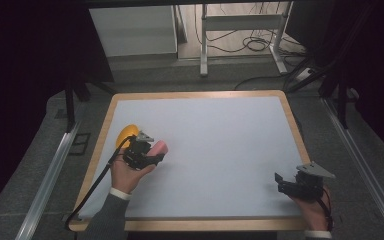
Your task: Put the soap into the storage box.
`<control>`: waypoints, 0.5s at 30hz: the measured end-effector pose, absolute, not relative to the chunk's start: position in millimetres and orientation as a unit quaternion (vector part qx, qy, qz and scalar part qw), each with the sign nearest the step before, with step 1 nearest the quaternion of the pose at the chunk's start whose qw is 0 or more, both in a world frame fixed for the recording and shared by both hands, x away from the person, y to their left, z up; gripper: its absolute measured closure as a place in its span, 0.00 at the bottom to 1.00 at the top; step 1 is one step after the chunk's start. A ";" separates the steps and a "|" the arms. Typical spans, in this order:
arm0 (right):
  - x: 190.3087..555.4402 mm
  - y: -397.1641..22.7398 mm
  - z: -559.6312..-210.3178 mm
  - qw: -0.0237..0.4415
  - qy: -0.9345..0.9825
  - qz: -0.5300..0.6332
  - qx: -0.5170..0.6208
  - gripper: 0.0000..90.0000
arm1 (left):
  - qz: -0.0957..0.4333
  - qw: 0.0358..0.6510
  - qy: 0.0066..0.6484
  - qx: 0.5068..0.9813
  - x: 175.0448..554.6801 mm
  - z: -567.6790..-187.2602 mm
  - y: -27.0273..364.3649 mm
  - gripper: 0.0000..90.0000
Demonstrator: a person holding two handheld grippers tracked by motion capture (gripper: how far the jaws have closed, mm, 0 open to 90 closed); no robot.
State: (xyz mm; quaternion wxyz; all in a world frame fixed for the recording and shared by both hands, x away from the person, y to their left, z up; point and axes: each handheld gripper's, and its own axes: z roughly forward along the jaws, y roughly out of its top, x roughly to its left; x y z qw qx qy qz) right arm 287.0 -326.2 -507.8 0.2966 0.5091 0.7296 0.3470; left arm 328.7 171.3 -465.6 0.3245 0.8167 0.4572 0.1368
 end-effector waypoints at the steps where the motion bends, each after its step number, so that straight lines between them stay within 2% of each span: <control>1: 287.1 -326.6 -507.8 0.297 0.729 0.347 0.509 0.10 | 0.136 0.326 0.459 0.816 328.7 -465.6 173.0 0.67; 15: 286.9 -325.9 -507.9 0.297 0.730 0.346 0.509 0.10 | 0.146 0.332 0.475 0.802 329.0 -463.5 191.3 0.67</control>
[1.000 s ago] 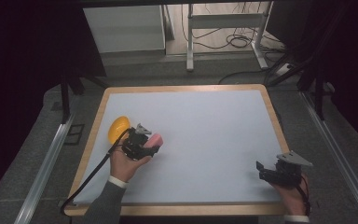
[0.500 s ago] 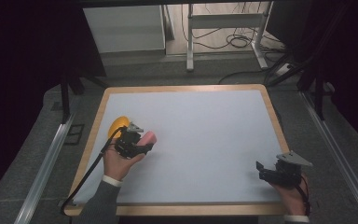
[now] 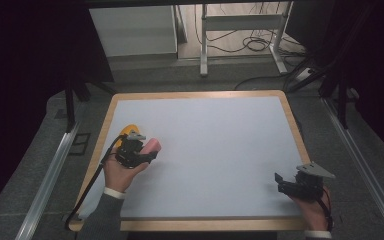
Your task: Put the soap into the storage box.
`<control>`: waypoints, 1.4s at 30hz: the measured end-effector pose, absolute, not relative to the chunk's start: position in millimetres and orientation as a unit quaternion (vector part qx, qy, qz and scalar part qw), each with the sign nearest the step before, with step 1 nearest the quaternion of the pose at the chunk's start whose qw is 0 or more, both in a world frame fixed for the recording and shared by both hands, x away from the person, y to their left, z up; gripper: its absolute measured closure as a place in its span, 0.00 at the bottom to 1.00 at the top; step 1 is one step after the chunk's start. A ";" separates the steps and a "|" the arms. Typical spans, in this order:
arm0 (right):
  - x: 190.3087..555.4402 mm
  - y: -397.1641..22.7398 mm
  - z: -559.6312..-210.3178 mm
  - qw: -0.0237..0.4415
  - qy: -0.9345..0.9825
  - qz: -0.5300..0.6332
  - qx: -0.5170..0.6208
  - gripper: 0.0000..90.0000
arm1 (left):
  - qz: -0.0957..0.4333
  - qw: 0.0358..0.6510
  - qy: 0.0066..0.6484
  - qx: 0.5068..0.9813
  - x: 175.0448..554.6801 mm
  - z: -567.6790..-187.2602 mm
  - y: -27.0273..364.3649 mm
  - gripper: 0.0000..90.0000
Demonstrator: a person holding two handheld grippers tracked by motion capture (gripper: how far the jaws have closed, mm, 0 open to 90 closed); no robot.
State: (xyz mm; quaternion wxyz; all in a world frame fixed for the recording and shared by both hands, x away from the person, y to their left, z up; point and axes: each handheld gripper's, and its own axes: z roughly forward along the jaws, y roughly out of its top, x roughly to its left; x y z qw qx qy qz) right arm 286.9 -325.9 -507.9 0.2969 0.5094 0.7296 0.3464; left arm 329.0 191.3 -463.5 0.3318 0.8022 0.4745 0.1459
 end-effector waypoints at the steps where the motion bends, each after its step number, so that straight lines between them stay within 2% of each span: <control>1: 286.8 -325.9 -507.7 0.297 0.729 0.347 0.510 0.10 | 0.147 0.331 0.476 0.801 329.3 -463.0 192.9 0.67; 13: 286.9 -326.3 -508.0 0.297 0.730 0.345 0.510 0.10 | 0.159 0.341 0.499 0.781 334.0 -454.5 212.7 0.67; 42: 287.5 -327.2 -508.9 0.299 0.731 0.341 0.509 0.10 | 0.173 0.333 0.521 0.766 349.8 -448.4 237.6 0.67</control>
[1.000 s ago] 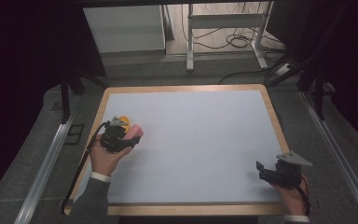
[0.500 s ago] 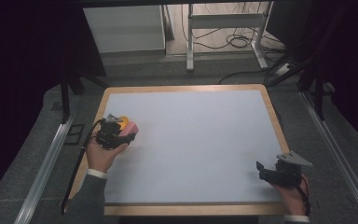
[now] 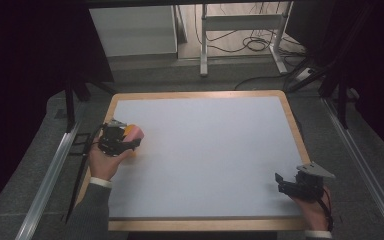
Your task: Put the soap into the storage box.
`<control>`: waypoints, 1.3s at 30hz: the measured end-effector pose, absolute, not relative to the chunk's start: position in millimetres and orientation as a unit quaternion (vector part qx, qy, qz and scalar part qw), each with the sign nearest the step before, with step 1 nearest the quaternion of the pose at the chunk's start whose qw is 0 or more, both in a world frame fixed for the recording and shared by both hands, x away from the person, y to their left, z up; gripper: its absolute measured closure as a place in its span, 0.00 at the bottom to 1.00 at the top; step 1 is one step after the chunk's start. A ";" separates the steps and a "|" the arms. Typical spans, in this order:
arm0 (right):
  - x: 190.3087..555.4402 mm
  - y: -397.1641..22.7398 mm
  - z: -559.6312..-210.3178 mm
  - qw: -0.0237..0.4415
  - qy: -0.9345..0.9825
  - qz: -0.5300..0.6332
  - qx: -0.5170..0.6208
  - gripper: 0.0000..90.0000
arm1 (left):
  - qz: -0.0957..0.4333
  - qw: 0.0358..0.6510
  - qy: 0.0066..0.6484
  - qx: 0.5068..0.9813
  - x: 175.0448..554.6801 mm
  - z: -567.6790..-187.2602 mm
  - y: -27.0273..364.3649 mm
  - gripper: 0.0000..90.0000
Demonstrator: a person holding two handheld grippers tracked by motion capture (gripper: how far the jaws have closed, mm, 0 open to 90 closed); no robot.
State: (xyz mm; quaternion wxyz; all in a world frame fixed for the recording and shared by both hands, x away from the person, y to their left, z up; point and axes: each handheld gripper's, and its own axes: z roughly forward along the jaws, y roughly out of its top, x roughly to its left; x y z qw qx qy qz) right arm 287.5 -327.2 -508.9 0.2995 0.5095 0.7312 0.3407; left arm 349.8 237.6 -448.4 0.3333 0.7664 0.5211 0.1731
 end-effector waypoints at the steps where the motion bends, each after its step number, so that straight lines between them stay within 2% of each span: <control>1: 287.5 -327.2 -508.9 0.299 0.731 0.341 0.509 0.10 | 0.173 0.333 0.522 0.766 350.8 -448.4 238.2 0.67; 22: 286.8 -328.2 -507.8 0.298 0.729 0.344 0.511 0.10 | 0.182 0.324 0.534 0.759 365.2 -446.2 248.5 0.67; 39: 287.3 -327.5 -508.8 0.298 0.731 0.342 0.510 0.10 | 0.180 0.312 0.560 0.746 376.7 -463.8 262.6 0.67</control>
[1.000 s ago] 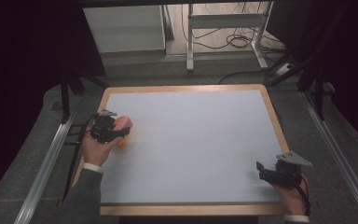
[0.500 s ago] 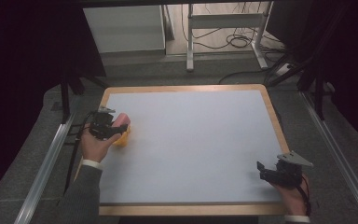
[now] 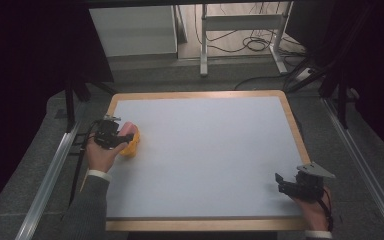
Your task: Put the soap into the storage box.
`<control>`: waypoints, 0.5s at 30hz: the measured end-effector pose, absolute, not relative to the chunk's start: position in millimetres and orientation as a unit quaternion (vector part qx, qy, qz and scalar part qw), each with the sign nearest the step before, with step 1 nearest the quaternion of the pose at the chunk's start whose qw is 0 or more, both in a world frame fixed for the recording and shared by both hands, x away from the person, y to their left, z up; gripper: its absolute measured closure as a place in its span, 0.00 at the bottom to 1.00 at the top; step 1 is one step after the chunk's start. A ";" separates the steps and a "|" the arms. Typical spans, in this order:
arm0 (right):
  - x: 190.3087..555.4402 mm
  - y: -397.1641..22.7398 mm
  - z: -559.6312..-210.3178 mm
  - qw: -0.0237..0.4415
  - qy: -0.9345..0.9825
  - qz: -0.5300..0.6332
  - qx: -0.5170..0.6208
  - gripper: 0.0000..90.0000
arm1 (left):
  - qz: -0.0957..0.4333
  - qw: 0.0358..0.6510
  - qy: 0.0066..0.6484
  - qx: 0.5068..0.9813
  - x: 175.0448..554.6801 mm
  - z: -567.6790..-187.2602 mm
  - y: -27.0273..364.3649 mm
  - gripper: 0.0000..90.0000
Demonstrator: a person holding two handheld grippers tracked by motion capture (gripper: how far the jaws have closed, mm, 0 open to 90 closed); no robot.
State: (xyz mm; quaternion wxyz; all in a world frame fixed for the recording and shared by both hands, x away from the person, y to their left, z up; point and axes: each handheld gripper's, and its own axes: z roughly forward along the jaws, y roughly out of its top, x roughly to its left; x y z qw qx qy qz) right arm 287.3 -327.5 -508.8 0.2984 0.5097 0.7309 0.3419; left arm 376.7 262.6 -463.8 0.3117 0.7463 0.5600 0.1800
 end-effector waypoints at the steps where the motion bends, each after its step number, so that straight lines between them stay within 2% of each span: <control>1: 287.3 -327.5 -508.9 0.298 0.731 0.342 0.510 0.10 | 0.180 0.311 0.561 0.746 377.1 -464.8 263.2 0.67; 15: 287.7 -327.4 -510.2 0.296 0.732 0.338 0.511 0.10 | 0.166 0.287 0.582 0.742 390.9 -485.6 266.8 0.67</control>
